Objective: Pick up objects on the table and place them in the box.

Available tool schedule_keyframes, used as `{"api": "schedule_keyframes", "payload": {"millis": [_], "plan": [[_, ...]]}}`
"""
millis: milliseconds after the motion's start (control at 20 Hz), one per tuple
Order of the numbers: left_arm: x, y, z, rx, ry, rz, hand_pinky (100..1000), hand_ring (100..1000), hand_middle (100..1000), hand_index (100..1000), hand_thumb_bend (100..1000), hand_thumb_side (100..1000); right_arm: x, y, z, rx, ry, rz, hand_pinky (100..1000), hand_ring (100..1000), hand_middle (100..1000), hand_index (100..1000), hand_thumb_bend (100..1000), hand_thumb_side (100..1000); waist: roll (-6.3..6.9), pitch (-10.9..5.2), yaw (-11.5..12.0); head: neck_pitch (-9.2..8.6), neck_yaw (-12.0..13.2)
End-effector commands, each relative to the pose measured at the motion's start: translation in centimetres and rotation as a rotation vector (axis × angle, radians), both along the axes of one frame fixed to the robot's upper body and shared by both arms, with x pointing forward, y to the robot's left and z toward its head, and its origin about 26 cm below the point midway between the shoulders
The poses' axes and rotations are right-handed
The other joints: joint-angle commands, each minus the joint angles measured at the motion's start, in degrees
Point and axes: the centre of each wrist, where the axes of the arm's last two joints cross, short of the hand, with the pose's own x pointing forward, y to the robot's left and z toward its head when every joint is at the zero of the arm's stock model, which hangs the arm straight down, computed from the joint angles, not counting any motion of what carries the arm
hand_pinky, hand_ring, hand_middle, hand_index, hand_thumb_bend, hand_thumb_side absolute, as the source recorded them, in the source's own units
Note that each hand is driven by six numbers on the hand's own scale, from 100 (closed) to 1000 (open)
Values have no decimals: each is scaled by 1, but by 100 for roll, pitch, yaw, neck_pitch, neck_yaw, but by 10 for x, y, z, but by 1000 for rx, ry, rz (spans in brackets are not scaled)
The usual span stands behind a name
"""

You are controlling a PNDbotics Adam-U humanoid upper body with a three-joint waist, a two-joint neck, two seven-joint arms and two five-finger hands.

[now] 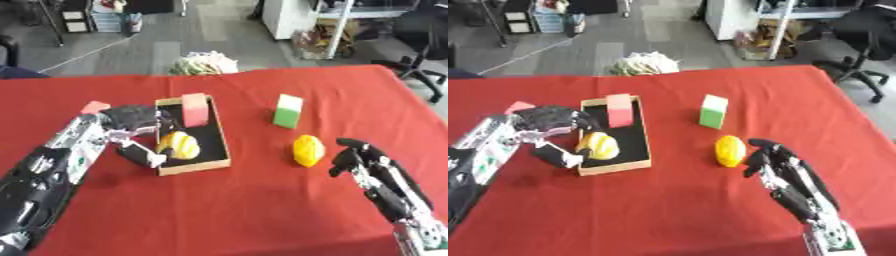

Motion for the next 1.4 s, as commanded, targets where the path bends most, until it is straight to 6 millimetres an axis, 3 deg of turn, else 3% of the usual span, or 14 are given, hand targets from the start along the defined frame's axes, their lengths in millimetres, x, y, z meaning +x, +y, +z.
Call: {"api": "schedule_keyframes", "payload": {"millis": [50, 150, 250, 300, 350, 450, 500, 750, 1050, 1100, 1150, 1200, 1300, 1400], "plan": [[4, 2, 7, -4, -47, 8, 811, 766, 808, 882, 100, 508, 1, -3, 4, -13, -14, -1, 594, 500, 543, 823, 100, 495, -46, -115, 1, -20, -24], [3, 1, 2, -9, -55, 17, 839, 794, 837, 895, 100, 568, 1, -3, 4, -12, -13, 0, 594, 500, 543, 823, 100, 497, -48, -112, -4, -20, -28], [2, -2, -1, -1, -79, 4, 871, 830, 870, 912, 253, 808, 1, -3, 4, -12, -12, -1, 594, 500, 543, 823, 100, 498, -45, -112, -8, -20, -28], [2, -3, 1, 7, -97, -11, 882, 844, 883, 918, 343, 893, 1, -3, 4, -12, -12, -1, 594, 500, 543, 823, 100, 497, -43, -113, -8, -20, -29], [1, -5, 2, 16, -115, -25, 888, 856, 895, 924, 412, 924, 1, -3, 4, -13, -12, -1, 594, 500, 543, 823, 100, 497, -42, -113, -7, -20, -29], [1, -7, 8, 37, -154, -52, 893, 869, 912, 934, 522, 884, 1, -3, 4, -13, -12, 0, 594, 501, 543, 823, 100, 498, -38, -115, -6, -20, -30], [0, -7, 10, 48, -170, -58, 893, 869, 914, 935, 525, 870, 1, -3, 4, -13, -12, 0, 594, 501, 543, 823, 100, 498, -37, -115, -5, -20, -29], [2, 3, 21, 41, -218, -45, 886, 856, 897, 932, 413, 746, 1, -4, 4, -15, -12, -1, 595, 501, 542, 823, 100, 497, -36, -109, 0, -20, -40], [11, 38, 84, 14, -307, 16, 884, 845, 862, 927, 373, 533, 1, -6, 4, -24, -10, -5, 594, 501, 542, 823, 100, 501, 24, -108, 13, -20, -63], [14, 47, 93, 23, -306, 26, 907, 871, 880, 934, 415, 467, 2, -6, 4, -26, -10, -3, 594, 501, 542, 823, 100, 502, 36, -107, 5, -20, -65], [17, 55, 101, 33, -300, 34, 909, 875, 884, 935, 430, 456, 2, -6, 4, -28, -9, 0, 594, 501, 542, 823, 100, 502, 45, -108, -6, -20, -71], [20, 62, 107, 47, -291, 39, 914, 893, 893, 934, 528, 446, 2, -6, 4, -31, -8, 3, 594, 500, 542, 823, 100, 500, 56, -111, -19, -20, -73], [26, 80, 122, 105, -286, 68, 913, 906, 898, 938, 600, 506, 3, -6, 5, -34, -11, 11, 594, 500, 542, 823, 100, 503, 67, -93, -71, -20, -27], [31, 100, 130, 145, -269, 133, 914, 911, 898, 941, 603, 515, 4, -4, 6, -31, -15, 16, 594, 500, 542, 823, 100, 504, 50, -51, -139, -20, 25]]}}
